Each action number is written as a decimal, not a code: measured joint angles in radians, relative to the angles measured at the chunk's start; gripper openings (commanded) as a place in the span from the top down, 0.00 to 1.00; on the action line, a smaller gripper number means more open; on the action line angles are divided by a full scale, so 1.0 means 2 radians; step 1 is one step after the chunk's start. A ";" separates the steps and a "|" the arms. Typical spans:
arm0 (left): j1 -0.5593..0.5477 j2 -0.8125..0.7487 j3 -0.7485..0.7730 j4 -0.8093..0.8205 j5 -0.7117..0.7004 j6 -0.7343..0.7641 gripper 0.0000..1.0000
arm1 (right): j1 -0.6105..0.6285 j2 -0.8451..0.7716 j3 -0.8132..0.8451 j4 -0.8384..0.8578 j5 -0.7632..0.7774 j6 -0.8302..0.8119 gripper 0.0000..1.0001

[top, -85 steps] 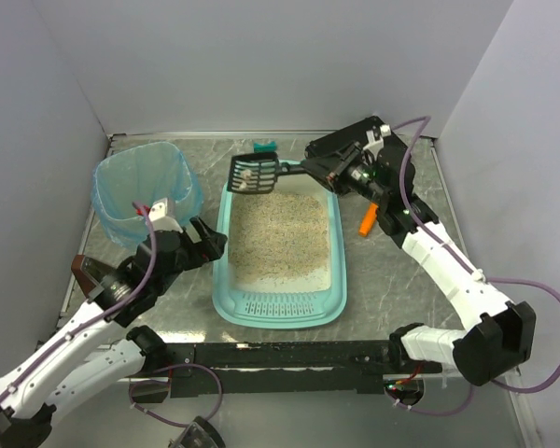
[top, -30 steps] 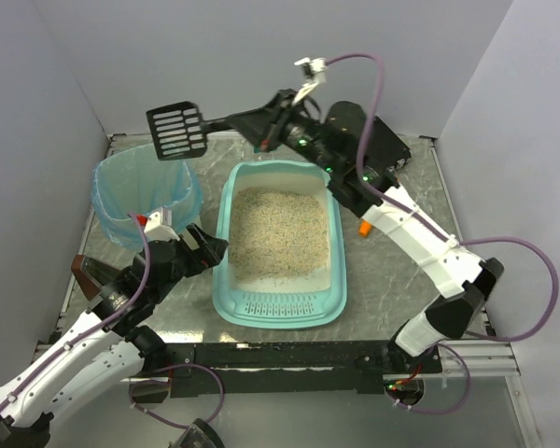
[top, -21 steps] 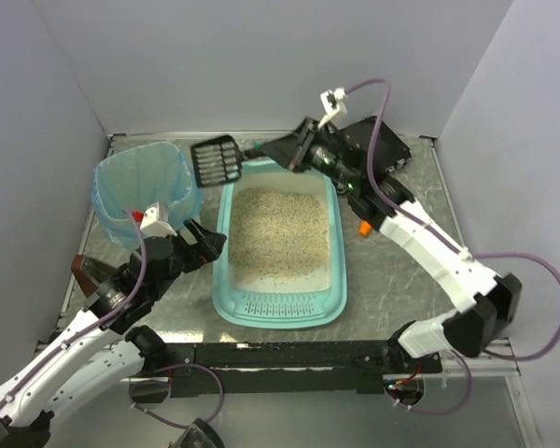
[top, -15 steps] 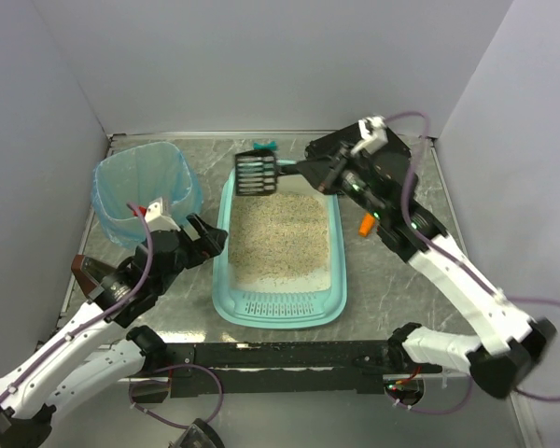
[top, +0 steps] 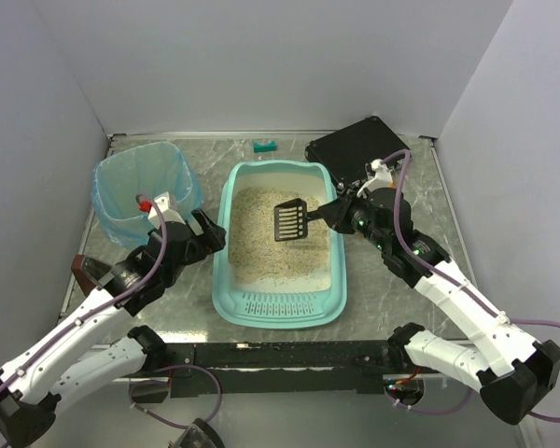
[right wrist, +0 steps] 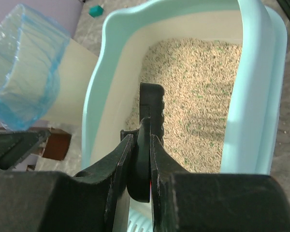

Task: Clean the litter box

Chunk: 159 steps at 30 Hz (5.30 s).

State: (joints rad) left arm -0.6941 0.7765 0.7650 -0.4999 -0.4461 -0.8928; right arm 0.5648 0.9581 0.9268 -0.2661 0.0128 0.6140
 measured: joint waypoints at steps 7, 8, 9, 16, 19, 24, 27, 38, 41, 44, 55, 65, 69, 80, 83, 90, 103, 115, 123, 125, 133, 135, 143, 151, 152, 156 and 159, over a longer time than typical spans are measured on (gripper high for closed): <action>0.000 0.040 0.011 -0.009 -0.007 0.006 0.03 | 0.000 0.014 -0.002 -0.007 0.001 -0.001 1.00; 0.000 0.044 0.011 -0.009 -0.007 0.006 0.03 | 0.000 0.020 -0.003 -0.006 0.000 -0.002 1.00; 0.000 0.052 0.012 -0.010 -0.007 0.008 0.03 | 0.000 0.024 -0.005 -0.004 -0.001 -0.003 1.00; 0.000 0.101 0.026 -0.014 -0.007 0.010 0.01 | 0.000 0.076 -0.014 0.001 -0.003 -0.004 1.00; 0.000 0.116 0.029 -0.018 -0.007 0.012 0.03 | 0.000 0.087 -0.017 0.002 -0.003 -0.002 1.00; 0.000 0.148 0.038 -0.026 -0.006 0.016 0.08 | 0.000 0.090 -0.030 0.015 -0.003 0.003 1.00; 0.000 0.169 0.044 -0.034 -0.002 0.019 0.12 | 0.000 0.092 -0.032 0.018 -0.003 0.004 1.00; -0.010 0.231 0.073 -0.067 -0.014 0.021 0.26 | 0.000 0.099 -0.033 0.021 -0.003 0.005 1.00; -0.021 0.252 0.083 -0.081 -0.025 0.020 0.32 | 0.000 0.099 -0.033 0.021 -0.003 0.005 1.00; -0.032 0.273 0.094 -0.093 -0.039 0.019 0.37 | 0.000 0.099 -0.036 0.022 -0.003 0.005 1.00; -0.061 0.317 0.126 -0.129 -0.082 0.023 0.77 | 0.000 0.098 -0.040 0.026 -0.002 -0.002 1.00; -0.078 0.332 0.148 -0.157 -0.098 0.028 0.99 | 0.000 0.101 -0.040 0.030 -0.009 0.003 1.00; -0.087 0.335 0.153 -0.172 -0.103 0.013 0.99 | 0.000 0.128 -0.040 0.047 -0.034 0.029 1.00; -0.101 0.337 0.162 -0.193 -0.106 -0.010 0.99 | 0.002 0.219 -0.058 0.129 -0.088 0.132 1.00; -0.101 0.337 0.175 -0.204 -0.101 -0.009 0.99 | 0.012 0.242 -0.065 0.167 -0.104 0.158 1.00; -0.105 0.337 0.204 -0.238 -0.122 0.012 0.99 | 0.020 0.283 -0.109 0.338 -0.143 0.225 1.00; -0.123 0.297 0.169 -0.223 -0.142 -0.020 0.99 | 0.010 0.242 -0.170 0.427 -0.150 0.296 1.00; -0.133 0.281 0.143 -0.188 -0.119 -0.047 0.99 | -0.007 0.184 -0.189 0.382 -0.152 0.311 1.00; -0.132 0.281 0.142 -0.187 -0.103 -0.039 0.99 | -0.024 0.168 -0.183 0.370 -0.109 0.302 1.00; -0.132 0.281 0.142 -0.185 -0.105 -0.031 0.99 | -0.025 0.174 -0.180 0.373 -0.103 0.301 1.00; -0.133 0.281 0.158 -0.187 -0.117 -0.008 0.99 | -0.025 0.177 -0.179 0.375 -0.098 0.295 1.00; -0.134 0.282 0.162 -0.191 -0.120 -0.014 0.99 | -0.027 0.165 -0.180 0.365 -0.094 0.292 1.00; -0.135 0.275 0.146 -0.188 -0.120 -0.034 0.99 | -0.072 0.051 -0.203 0.350 -0.094 0.291 1.00; -0.135 0.265 0.113 -0.174 -0.125 -0.046 0.99 | -0.126 -0.014 -0.265 0.373 -0.128 0.293 1.00; -0.135 0.264 0.109 -0.171 -0.125 -0.046 0.99 | -0.136 -0.019 -0.280 0.384 -0.140 0.294 1.00; -0.135 0.256 0.094 -0.156 -0.126 -0.044 0.99 | -0.176 -0.020 -0.330 0.426 -0.189 0.307 1.00; -0.135 0.248 0.083 -0.144 -0.125 -0.043 0.99 | -0.196 -0.013 -0.342 0.455 -0.226 0.314 1.00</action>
State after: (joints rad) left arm -0.9638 1.2716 0.9310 -0.7876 -0.6968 -0.9791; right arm 0.1738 0.9321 0.2428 0.6441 -0.4385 1.2419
